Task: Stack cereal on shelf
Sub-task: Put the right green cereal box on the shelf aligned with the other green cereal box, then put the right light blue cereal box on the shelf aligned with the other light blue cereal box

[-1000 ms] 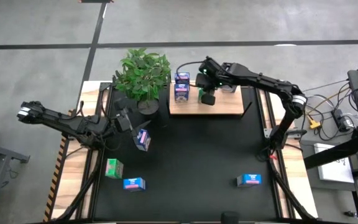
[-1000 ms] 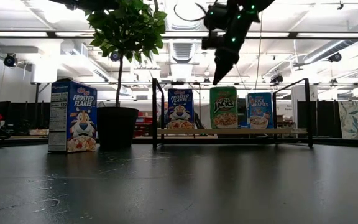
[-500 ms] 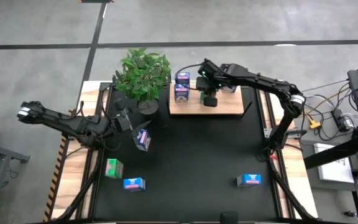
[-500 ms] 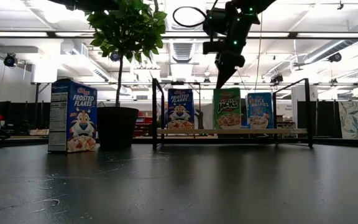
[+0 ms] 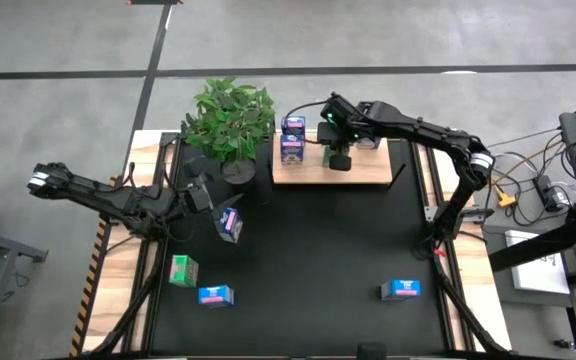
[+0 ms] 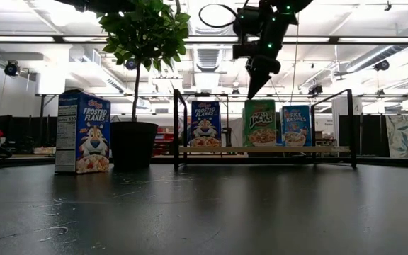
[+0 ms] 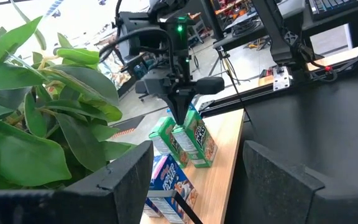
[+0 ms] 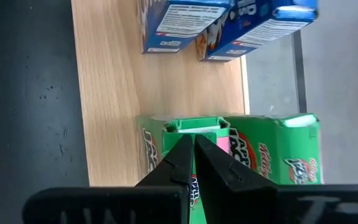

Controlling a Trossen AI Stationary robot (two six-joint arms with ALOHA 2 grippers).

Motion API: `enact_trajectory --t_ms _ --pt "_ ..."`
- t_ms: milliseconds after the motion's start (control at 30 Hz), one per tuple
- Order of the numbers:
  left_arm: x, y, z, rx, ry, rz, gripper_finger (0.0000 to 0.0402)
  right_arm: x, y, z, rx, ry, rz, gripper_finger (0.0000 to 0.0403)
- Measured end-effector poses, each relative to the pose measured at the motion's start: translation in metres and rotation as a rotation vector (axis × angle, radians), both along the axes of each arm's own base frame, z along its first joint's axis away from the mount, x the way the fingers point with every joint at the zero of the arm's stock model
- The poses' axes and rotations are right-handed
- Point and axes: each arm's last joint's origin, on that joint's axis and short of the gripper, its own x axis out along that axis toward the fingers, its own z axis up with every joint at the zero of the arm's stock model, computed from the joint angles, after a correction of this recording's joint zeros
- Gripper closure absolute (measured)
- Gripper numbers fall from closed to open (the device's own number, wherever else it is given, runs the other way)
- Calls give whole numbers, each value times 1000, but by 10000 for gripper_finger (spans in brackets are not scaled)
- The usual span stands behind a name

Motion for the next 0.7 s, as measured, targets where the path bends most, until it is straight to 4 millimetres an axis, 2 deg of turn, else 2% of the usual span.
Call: enact_trajectory --t_ms 200,333,567,700 --pt "0 0 0 0 -1 0 169 -8 8 17 -17 -58 -14 394" --pt "0 0 1 -2 -6 0 169 -13 24 31 7 -114 -25 394" --pt "0 0 1 -2 -7 0 169 -22 80 54 275 -219 15 394" --pt "0 0 1 -3 -8 0 169 -23 126 59 394 -203 41 394"
